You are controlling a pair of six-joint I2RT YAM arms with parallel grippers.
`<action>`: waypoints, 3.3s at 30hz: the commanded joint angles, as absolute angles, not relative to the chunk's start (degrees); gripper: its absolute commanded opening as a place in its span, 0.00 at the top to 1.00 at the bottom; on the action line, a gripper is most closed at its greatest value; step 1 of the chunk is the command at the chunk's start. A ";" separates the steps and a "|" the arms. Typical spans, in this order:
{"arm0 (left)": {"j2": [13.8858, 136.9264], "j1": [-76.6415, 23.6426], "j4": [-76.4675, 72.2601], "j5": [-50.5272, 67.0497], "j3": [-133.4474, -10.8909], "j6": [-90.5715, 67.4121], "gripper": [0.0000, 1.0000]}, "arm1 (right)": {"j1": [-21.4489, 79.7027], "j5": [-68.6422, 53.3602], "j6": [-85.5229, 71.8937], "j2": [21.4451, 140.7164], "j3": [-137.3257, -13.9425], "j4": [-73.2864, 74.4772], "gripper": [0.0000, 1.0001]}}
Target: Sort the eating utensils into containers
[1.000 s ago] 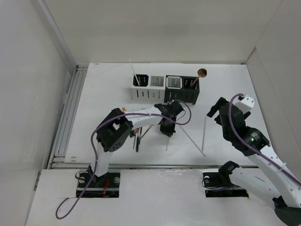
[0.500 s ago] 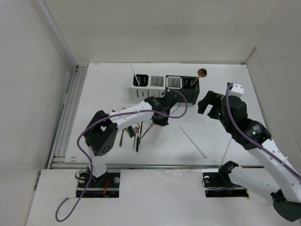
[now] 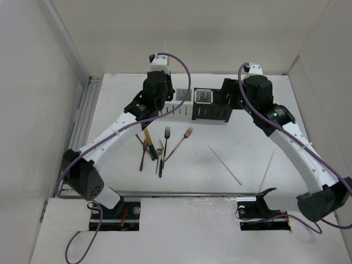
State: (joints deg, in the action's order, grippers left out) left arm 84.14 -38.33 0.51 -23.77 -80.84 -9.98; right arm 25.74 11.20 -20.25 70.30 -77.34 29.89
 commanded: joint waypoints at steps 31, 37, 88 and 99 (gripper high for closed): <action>113.37 -24.43 -1.09 -23.12 -98.43 -11.58 0.07 | -12.81 2.36 -32.78 79.19 -67.33 58.88 0.00; 115.05 -21.97 8.08 -17.14 -105.20 -18.19 0.07 | -24.95 8.00 -29.45 85.24 -66.09 61.87 0.00; 110.39 -20.30 10.11 -26.10 -101.16 -13.80 0.07 | -15.29 8.71 -23.64 121.28 -89.19 49.92 0.95; 108.81 -20.30 10.11 -26.11 -100.11 -13.80 0.07 | -12.48 4.57 -21.62 116.37 -77.62 51.33 0.70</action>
